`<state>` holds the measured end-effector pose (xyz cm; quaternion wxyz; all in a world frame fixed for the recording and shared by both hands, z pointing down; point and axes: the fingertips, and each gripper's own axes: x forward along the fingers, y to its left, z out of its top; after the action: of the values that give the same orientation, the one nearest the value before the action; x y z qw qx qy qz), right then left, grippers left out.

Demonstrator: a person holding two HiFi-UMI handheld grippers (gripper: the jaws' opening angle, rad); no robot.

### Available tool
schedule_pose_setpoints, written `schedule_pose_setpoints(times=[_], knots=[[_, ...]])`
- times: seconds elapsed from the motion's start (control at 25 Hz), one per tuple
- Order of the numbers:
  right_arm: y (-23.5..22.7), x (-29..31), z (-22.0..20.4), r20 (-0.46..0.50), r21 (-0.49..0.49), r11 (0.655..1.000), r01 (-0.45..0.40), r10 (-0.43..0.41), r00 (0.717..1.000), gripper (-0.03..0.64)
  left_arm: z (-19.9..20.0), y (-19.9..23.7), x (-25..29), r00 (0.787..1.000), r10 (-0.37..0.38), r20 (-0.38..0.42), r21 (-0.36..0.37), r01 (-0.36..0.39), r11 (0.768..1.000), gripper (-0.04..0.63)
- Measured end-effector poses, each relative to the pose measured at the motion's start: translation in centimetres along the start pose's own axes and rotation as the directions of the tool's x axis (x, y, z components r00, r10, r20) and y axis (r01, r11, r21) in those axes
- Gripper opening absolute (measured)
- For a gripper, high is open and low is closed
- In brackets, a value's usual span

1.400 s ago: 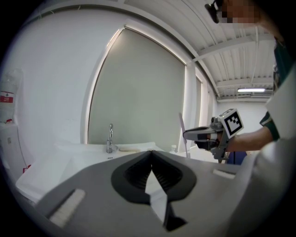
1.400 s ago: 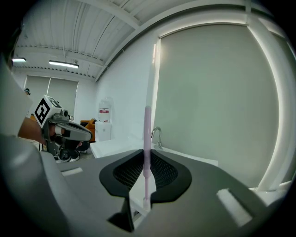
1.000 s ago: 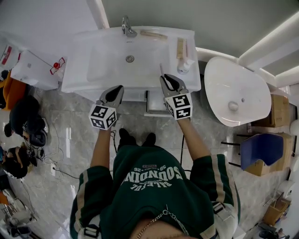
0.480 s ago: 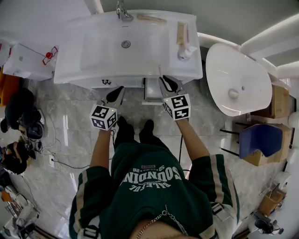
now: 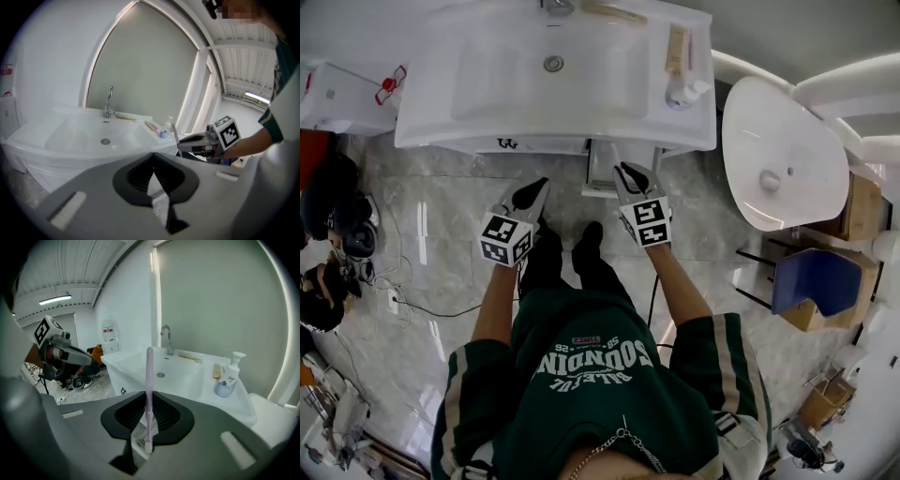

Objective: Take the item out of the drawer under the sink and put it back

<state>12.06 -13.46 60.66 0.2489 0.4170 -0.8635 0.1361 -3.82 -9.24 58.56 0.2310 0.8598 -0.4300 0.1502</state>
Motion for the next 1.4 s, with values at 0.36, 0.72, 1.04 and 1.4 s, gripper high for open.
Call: schedule_pose_setpoints(times=[0.36,0.72,1.04,1.4], knots=[[1.2,5.6,-7.6,-0.176,-0.074,0.993,-0.092,0.077,0.981,0.052,-2.1,0.5,-0.4,0.999,0.013,-0.045,-0.033,-0.014,0.999,0.049],[-0.1,12.0,-14.9,-0.377,-0.147,0.979,-0.138,0.074,0.923,0.052,-4.3,2.0,-0.8,0.995,0.043,-0.092,-0.077,-0.05,0.996,0.049],[-4.3,16.7,-21.5,-0.528,-0.113,0.989,-0.095,0.021,0.849,0.053,-6.7,3.2,-0.7,0.987,0.073,-0.142,-0.108,-0.088,0.99,0.049],[-5.5,21.2,-26.6,-0.648,-0.094,0.993,-0.071,-0.007,0.761,0.052,-9.2,5.1,-1.2,0.977,0.107,-0.184,-0.155,-0.137,0.978,0.049]])
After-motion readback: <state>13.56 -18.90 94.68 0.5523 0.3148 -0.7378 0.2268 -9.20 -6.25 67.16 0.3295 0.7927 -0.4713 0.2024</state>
